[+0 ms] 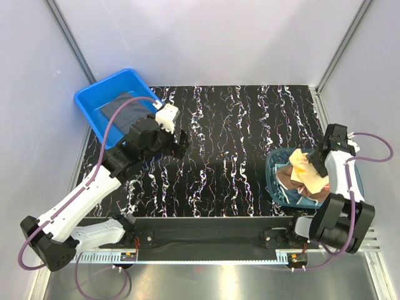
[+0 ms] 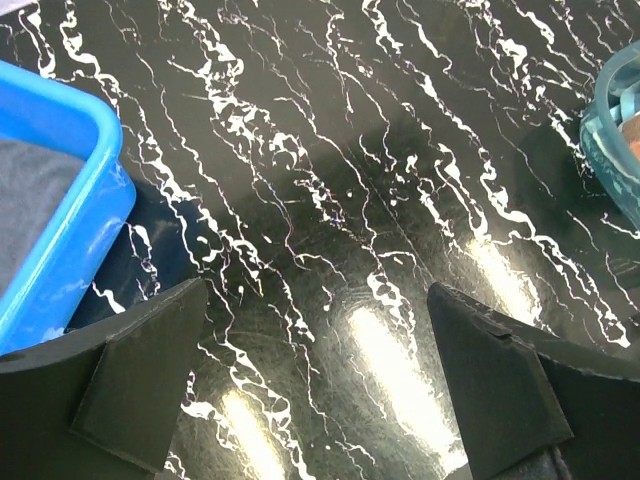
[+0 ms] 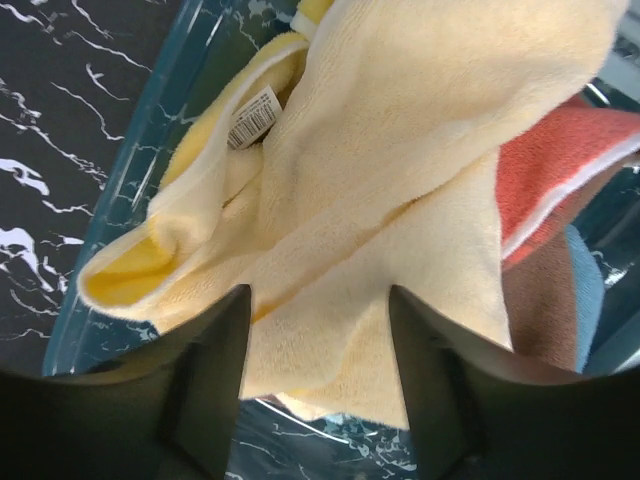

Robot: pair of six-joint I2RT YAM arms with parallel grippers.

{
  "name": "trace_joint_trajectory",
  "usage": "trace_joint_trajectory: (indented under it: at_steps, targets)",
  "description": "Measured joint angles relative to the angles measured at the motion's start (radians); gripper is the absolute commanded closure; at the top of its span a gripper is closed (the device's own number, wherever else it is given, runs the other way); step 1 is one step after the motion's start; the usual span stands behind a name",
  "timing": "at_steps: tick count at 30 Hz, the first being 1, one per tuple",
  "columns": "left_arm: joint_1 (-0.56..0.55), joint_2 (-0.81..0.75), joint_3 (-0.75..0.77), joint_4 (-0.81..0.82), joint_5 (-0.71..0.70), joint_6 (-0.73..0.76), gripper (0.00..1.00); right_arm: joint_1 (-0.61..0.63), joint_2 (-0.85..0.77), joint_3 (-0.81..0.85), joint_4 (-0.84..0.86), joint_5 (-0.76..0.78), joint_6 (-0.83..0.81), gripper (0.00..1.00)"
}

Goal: Fold and stack the towels
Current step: Grab crumpled towel, then move the towel to the center of the board

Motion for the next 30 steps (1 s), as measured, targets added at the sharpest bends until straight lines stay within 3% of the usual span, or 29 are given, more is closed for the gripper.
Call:
trace_joint_trajectory:
  at_steps: [3, 7, 15, 21, 26, 30]
  targets:
    - [0.000, 0.000, -0.001, 0.002, 0.002, 0.000, 0.01, 0.000, 0.044, -0.026, 0.044, -0.010, 0.013, 0.55]
    - [0.000, 0.006, -0.001, 0.002, 0.002, 0.000, 0.02, -0.007, 0.061, -0.030, 0.071, -0.003, 0.002, 1.00]
    - [0.000, 0.012, -0.001, 0.000, -0.010, 0.002, 0.02, -0.024, 0.035, 0.032, 0.070, -0.058, -0.045, 1.00]
    - [0.000, 0.007, 0.001, 0.005, -0.015, -0.005, 0.01, 0.005, 0.010, 0.432, 0.018, -0.338, -0.118, 1.00]
    - [0.000, 0.008, 0.051, -0.001, -0.053, -0.061, 0.01, 0.231, 0.037, 0.779, 0.031, -0.556, -0.161, 1.00]
    - [0.000, 0.017, 0.129, -0.031, -0.124, -0.079, 0.01, 0.405, 0.053, 0.766, 0.068, -0.665, -0.165, 0.98]
